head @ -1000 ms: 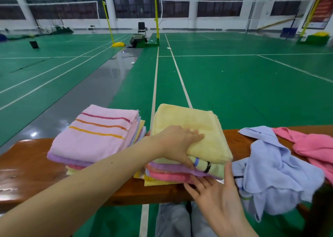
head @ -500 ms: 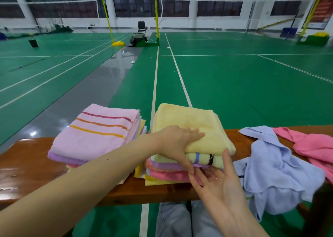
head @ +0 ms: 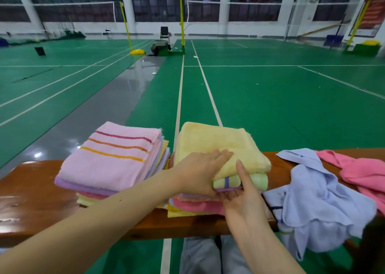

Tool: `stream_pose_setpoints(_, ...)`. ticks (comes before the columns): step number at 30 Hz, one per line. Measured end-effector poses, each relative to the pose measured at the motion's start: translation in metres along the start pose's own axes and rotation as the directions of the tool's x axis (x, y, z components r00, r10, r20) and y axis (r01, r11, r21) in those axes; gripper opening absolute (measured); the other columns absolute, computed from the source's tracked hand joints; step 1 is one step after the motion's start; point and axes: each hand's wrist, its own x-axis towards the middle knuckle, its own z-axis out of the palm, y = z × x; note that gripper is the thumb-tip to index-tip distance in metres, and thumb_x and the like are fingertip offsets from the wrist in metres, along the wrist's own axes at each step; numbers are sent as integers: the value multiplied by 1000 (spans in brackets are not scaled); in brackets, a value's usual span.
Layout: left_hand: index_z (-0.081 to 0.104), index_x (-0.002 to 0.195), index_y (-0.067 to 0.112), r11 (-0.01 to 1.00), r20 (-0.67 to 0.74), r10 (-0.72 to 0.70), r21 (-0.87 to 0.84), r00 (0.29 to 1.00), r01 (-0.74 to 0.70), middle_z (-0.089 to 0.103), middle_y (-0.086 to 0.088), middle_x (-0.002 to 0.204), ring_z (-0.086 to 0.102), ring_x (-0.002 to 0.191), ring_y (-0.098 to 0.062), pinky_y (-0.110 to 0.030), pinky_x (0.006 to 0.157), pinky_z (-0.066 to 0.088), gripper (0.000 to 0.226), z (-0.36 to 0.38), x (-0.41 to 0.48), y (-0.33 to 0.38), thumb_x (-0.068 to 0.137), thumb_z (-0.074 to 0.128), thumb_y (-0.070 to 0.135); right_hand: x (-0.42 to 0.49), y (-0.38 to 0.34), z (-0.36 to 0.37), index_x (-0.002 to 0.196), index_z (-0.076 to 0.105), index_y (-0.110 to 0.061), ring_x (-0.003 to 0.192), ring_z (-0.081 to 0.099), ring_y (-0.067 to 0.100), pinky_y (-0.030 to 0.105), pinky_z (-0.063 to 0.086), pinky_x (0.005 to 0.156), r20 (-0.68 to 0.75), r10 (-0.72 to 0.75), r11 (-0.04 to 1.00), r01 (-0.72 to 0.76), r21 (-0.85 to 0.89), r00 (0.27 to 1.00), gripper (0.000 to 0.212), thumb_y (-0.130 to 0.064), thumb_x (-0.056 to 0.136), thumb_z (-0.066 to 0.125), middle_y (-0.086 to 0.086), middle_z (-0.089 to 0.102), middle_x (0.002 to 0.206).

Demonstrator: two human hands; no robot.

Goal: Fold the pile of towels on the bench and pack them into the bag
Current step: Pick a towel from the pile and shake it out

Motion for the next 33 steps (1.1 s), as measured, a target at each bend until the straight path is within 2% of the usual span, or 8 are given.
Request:
stream_pose_setpoints(3,12,149,16,996,-40,-39,-86,998,35,32,-1,150,45,124,-21,-29,94,39,97,-4,-1,-3,75,71,39,8,2,3,125,56,-14,85,66,22,30,57,59,-34,24,996,-21,84,999,55,-24,73,72,9,68,105)
stream_pose_setpoints(5,15,148,16,990,-49,-49,-133,998,42,34,0,148,45,124,-20,-30,96,39,96,-5,-3,-4,74,72,39,13,5,7,123,57,-17,90,67,26,38,57,72,-34,15,999,-13,35,999,66,-31,62,77,8,69,105)
stream_pose_setpoints(11,4,150,20,996,-133,-75,41,988,81,7,-1,158,6,145,-22,-36,117,1,95,10,-17,-8,81,57,58,34,0,30,114,63,-22,92,68,30,55,51,84,-114,25,999,-30,-34,993,59,-38,60,83,5,70,106)
stream_pose_setpoints(16,10,150,17,987,-267,-148,26,952,160,19,-6,156,23,140,-29,-40,113,20,86,16,-19,-12,85,62,42,40,-25,44,100,62,-15,83,63,33,57,48,68,-154,159,985,-168,-44,975,30,-28,75,73,10,67,95)
stream_pose_setpoints(22,22,145,22,983,-272,-181,-14,945,184,36,4,146,43,126,-19,-34,86,42,79,-46,-5,-42,79,61,39,45,-44,92,118,54,-13,77,59,27,47,51,69,-120,62,994,-73,-83,991,35,-19,84,61,12,62,108)
stream_pose_setpoints(25,29,142,25,972,-340,-214,24,916,236,48,5,136,51,117,-22,-34,80,44,75,-83,-5,-68,75,60,41,39,-49,136,93,52,-9,77,59,30,51,51,57,-24,38,991,-41,-126,999,12,-19,87,58,14,59,89)
stream_pose_setpoints(29,37,136,28,965,-341,-245,5,908,263,60,2,119,57,103,-24,-34,76,47,75,-137,-14,-114,67,64,34,39,-42,193,95,51,-7,95,62,37,59,49,79,100,37,996,-28,-88,994,18,-17,85,60,19,62,100)
stream_pose_setpoints(33,39,135,30,950,-294,-272,66,916,304,61,2,117,58,100,-24,-38,80,49,77,-183,-34,-150,62,63,37,48,-22,246,111,53,-8,96,63,39,62,49,80,172,16,999,-11,-33,985,34,-18,80,64,22,62,113)
